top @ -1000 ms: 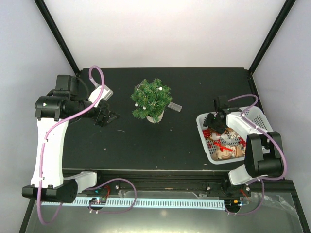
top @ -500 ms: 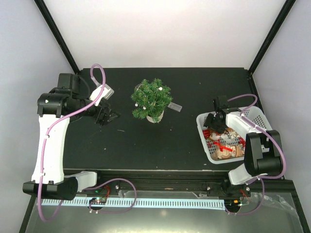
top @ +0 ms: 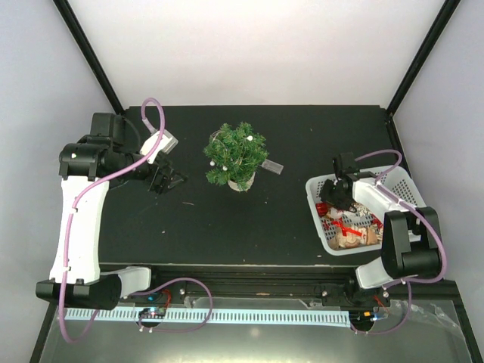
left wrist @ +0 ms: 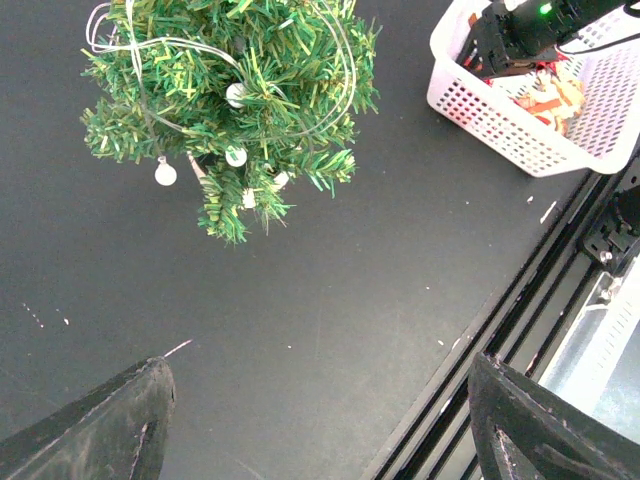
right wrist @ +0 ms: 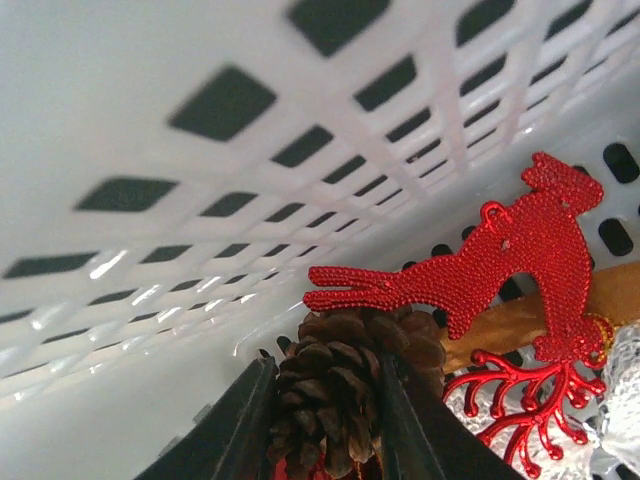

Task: Decorate the small christmas tree

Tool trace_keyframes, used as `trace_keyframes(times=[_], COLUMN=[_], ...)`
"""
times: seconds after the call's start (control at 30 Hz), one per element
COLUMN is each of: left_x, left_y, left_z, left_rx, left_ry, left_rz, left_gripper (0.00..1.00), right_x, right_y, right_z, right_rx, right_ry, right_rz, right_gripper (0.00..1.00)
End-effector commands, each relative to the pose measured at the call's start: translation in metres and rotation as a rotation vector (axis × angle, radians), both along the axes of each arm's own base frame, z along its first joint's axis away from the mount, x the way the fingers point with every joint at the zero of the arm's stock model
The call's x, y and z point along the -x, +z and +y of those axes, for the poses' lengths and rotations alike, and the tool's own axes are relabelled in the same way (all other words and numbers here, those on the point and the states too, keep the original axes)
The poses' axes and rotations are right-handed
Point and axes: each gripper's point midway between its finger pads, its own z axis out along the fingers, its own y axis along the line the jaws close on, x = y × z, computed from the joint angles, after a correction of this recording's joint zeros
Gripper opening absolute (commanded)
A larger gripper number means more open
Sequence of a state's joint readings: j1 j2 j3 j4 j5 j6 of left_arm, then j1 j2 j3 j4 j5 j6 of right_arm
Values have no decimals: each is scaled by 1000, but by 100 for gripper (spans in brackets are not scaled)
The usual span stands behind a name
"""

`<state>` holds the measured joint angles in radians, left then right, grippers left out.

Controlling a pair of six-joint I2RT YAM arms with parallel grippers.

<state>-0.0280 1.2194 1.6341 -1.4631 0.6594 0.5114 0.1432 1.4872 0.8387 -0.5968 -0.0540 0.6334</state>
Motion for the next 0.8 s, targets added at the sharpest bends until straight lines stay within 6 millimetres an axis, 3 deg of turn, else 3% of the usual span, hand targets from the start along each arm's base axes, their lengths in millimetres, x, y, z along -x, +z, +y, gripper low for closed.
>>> trace_keyframes(times=[0.0, 0.1, 0.4, 0.77], left_x=[-1, 0, 0, -3], left_y=[14, 16, 16, 14], left_z=[-4, -4, -5, -7], left_rx=[24, 22, 29, 42], left_ry=[-11, -12, -16, -24], left_rz=[-39, -44, -43, -38], left_gripper=[81, 81, 81, 81], right_x=[8, 8, 9, 13], right_y=[-3, 0, 28, 92], right_z=[-4, -4, -7, -14], right_rx=[8, 4, 19, 56], right_ry=[-7, -8, 0, 18], right_rz=[14, 8, -30, -131], right_gripper=[23, 19, 22, 25])
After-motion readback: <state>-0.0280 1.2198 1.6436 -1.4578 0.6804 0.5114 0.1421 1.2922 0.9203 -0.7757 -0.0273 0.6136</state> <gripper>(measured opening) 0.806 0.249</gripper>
